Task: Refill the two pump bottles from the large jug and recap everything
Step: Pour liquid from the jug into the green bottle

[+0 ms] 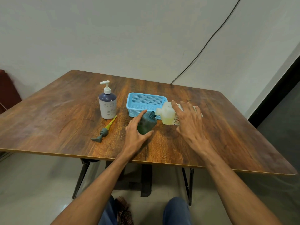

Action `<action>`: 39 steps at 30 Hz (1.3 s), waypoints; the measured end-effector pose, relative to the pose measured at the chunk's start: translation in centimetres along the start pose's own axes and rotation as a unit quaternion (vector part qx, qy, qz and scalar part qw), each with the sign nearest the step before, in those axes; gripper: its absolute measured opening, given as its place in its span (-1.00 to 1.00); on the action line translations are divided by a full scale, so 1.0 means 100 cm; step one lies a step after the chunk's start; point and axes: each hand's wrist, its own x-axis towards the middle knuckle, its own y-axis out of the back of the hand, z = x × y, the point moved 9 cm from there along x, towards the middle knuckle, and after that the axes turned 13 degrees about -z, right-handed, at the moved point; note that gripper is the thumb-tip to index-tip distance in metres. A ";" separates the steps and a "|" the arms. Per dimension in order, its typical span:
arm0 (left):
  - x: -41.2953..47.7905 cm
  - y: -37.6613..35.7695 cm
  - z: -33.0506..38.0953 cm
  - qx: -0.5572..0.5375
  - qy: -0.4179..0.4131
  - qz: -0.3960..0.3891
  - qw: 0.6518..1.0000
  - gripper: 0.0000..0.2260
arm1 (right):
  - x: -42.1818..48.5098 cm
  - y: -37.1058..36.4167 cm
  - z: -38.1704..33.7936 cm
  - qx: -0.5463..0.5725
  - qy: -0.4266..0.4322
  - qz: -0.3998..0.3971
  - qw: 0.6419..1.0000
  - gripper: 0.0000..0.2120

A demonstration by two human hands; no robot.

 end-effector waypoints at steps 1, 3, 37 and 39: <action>0.000 0.000 0.000 0.000 0.000 0.000 1.000 -0.21 | 0.000 0.000 0.000 0.000 0.000 0.000 1.000 -0.01; 0.001 -0.001 0.000 0.001 0.000 -0.002 1.000 -0.21 | 0.000 0.000 0.000 0.001 0.001 -0.001 1.000 -0.02; 0.000 0.001 0.000 -0.002 0.001 0.001 1.000 -0.21 | 0.000 0.003 0.000 -0.008 -0.001 -0.003 1.000 -0.03; -0.001 0.001 0.001 0.000 0.001 0.002 1.000 -0.22 | 0.000 0.003 0.000 -0.006 -0.001 -0.003 1.000 -0.03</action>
